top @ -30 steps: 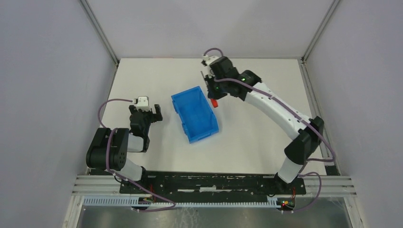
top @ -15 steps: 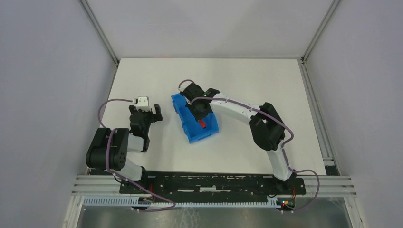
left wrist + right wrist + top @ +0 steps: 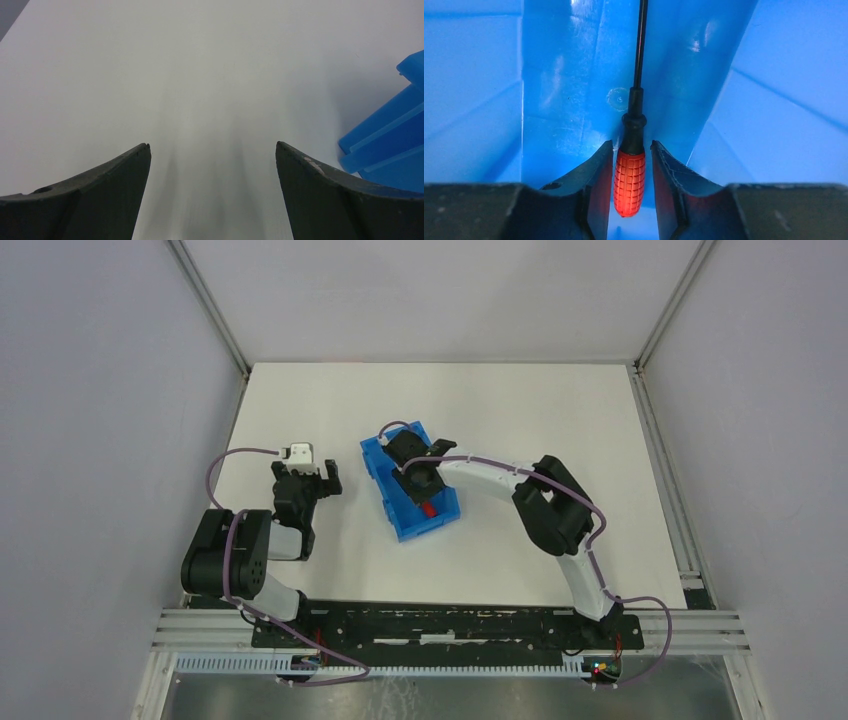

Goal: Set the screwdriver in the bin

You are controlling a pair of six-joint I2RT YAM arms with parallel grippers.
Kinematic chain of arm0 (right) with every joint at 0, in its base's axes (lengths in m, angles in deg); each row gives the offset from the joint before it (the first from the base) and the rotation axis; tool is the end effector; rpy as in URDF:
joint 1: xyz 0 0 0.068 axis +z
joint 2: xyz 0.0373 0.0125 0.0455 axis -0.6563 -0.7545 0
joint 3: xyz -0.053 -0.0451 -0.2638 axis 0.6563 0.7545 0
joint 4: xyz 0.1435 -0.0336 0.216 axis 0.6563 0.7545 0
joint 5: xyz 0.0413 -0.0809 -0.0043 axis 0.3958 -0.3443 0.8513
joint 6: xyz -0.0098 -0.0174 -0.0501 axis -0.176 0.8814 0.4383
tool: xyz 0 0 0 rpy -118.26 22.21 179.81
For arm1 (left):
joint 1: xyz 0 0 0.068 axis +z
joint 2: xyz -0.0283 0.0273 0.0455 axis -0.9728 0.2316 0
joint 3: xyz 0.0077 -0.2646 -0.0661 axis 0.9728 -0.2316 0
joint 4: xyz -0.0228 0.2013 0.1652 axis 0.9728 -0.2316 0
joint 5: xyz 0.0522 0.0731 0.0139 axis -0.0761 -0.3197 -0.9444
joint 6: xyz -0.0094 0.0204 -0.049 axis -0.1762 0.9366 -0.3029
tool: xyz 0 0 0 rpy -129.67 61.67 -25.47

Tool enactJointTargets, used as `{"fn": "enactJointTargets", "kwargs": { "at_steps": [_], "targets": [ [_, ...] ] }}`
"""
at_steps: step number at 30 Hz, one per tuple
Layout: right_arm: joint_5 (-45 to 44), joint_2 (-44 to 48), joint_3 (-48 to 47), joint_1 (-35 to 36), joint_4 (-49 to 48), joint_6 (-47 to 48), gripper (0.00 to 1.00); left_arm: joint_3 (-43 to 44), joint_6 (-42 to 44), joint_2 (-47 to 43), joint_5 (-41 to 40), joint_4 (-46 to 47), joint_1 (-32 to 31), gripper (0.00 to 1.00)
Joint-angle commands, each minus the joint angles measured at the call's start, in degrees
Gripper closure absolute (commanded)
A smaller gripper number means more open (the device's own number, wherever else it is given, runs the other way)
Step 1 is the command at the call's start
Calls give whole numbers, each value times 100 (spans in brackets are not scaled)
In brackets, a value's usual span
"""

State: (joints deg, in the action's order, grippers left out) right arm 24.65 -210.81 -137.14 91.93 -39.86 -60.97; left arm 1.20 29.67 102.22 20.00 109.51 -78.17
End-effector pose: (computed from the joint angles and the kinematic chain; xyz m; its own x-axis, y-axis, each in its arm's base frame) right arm 0.2900 0.3484 0.1711 -0.7379 -0.5146 -0.4367 -0.5604 0.8278 -0.0285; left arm 0.2429 -0.0048 0.1384 -0.1854 -0.0048 -0.9827 -0.0236 0.9997 -0.0004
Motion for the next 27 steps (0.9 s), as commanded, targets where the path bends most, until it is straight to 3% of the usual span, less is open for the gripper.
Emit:
{"fn": "enactJointTargets", "kwargs": {
  "at_steps": [1,6,7,10,19,23,27],
  "targets": [
    [-193,308,-472,18,67,-9,59,72,-94,8,10,285,42,0],
    [-361,1323,-709,35,213,224,50,72,-94,9,6,285,42,0],
    [-403,1655,-611,40,108,308,43,72,-94,8,4,285,42,0],
    [-839,2637,-106,2,-305,569,2,72,-94,9,11,285,42,0],
    [-1962,5719,3196,-1007,-2043,805,2,72,-94,8,8,284,42,0],
    [-2431,6550,4667,-1512,-2575,721,2,72,-94,8,5,278,42,0],
    [-3125,7153,5909,-1581,-3099,601,2,72,-94,7,4,285,42,0]
  ]
}}
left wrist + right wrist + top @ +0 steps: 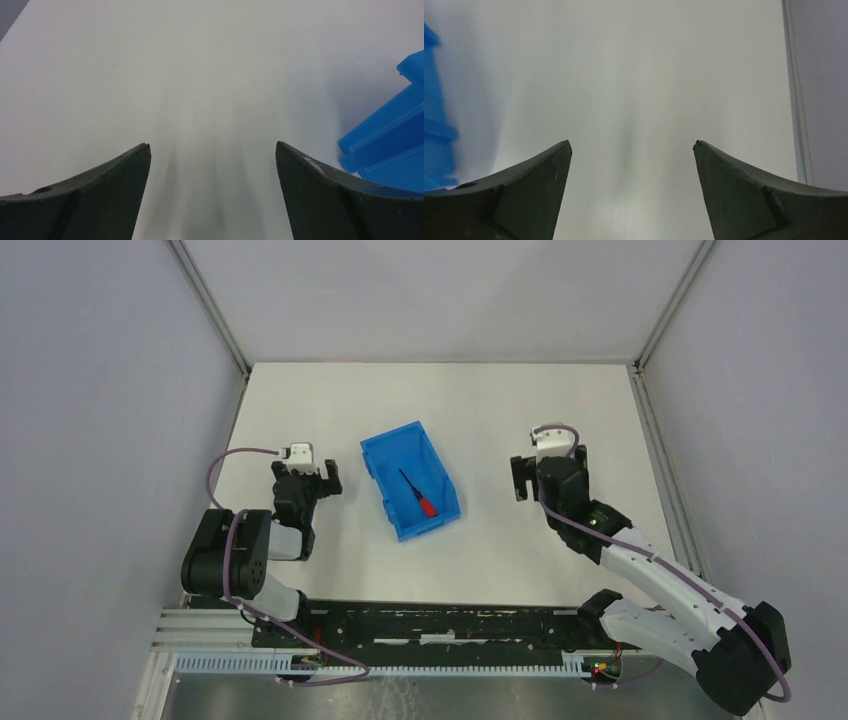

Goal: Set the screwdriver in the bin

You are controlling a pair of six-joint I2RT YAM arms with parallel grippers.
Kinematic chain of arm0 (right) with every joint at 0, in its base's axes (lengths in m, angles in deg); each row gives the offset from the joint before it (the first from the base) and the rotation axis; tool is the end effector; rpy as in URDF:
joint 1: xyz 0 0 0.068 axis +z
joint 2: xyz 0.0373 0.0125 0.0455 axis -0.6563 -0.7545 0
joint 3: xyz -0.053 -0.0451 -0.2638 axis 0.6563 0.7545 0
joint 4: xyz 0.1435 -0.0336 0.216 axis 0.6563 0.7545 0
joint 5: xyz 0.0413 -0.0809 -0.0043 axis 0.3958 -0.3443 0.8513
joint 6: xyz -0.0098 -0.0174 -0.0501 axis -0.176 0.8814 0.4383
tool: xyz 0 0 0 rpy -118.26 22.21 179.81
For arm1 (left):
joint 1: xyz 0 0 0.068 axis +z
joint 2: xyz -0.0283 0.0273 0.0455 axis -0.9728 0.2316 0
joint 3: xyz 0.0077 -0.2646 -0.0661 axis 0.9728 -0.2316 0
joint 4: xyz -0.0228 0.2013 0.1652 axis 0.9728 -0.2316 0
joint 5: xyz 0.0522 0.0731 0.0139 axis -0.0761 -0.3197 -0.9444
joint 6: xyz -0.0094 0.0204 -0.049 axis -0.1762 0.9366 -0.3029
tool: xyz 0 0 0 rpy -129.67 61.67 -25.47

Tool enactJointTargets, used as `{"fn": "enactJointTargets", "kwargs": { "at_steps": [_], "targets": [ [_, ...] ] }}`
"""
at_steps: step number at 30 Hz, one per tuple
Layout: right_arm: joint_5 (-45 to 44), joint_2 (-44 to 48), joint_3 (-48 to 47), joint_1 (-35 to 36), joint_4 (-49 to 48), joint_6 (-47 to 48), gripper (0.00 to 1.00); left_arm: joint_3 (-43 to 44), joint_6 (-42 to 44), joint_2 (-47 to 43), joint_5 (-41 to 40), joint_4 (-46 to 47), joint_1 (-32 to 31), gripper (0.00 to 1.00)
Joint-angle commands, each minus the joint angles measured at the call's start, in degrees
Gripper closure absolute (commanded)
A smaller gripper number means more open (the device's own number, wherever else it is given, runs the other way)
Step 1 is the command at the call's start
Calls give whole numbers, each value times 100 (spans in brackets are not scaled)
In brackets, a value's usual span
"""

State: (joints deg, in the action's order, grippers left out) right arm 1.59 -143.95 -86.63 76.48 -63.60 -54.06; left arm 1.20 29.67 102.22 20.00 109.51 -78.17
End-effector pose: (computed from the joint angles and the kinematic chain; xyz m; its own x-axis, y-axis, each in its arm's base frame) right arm 0.1896 0.1121 0.2952 -0.3599 -0.1176 -0.9256 -0.0589 0.9929 -0.1033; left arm 0.2429 -0.0048 0.1384 -0.1854 -0.0048 -0.9827 -0.0236 0.9997 -0.0004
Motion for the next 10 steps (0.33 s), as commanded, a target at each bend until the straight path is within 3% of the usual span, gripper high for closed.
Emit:
{"fn": "enactJointTargets", "kwargs": {
  "at_steps": [1,5,10],
  "targets": [
    [-864,647,1217,-38,-933,-82,2,72,-94,8,4,281,42,0],
    [-1230,1003,2374,-36,-1835,-84,2,72,-94,8,9,285,42,0],
    [-1297,937,2665,-36,-2106,-157,2,72,-94,11,10,285,42,0]
  ]
}}
